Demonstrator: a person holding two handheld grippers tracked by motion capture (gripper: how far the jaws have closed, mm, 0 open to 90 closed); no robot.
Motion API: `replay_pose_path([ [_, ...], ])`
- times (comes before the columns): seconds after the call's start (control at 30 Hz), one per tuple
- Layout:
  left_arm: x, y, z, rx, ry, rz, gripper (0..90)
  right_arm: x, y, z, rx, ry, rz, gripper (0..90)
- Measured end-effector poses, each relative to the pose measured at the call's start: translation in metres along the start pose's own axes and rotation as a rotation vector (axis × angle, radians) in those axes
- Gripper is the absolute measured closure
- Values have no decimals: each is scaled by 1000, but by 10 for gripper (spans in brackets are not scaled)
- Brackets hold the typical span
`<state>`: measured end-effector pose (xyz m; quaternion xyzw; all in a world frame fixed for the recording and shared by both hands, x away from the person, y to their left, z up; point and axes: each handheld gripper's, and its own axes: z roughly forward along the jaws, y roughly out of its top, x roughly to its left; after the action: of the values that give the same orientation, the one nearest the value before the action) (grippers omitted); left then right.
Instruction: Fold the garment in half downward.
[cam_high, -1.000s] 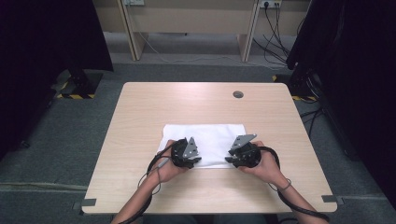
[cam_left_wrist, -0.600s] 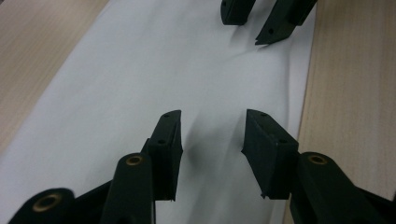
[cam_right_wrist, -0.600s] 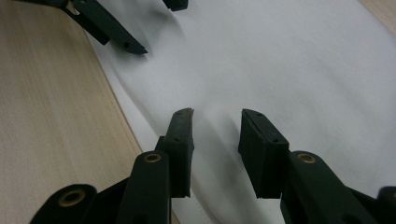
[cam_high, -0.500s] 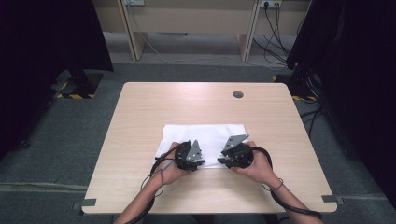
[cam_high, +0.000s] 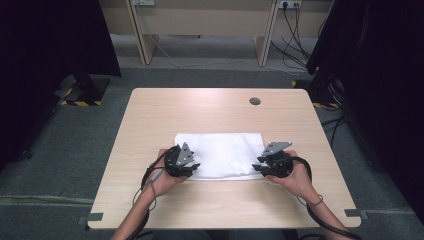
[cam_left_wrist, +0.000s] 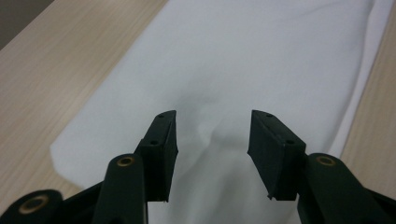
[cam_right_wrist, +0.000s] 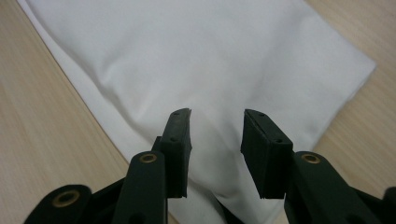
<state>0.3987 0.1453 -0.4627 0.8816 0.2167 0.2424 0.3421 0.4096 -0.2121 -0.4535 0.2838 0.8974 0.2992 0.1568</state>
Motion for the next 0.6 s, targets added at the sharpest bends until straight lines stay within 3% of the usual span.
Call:
replay_pose_path([
  [0.23, -4, -11, 2, 44, -17, 12, 517, 5, -9, 2, 19, -10, -13, 632],
  [0.6, -6, -11, -6, 29, -15, 17, 514, 4, -12, -4, 5, 13, 9, 621],
])
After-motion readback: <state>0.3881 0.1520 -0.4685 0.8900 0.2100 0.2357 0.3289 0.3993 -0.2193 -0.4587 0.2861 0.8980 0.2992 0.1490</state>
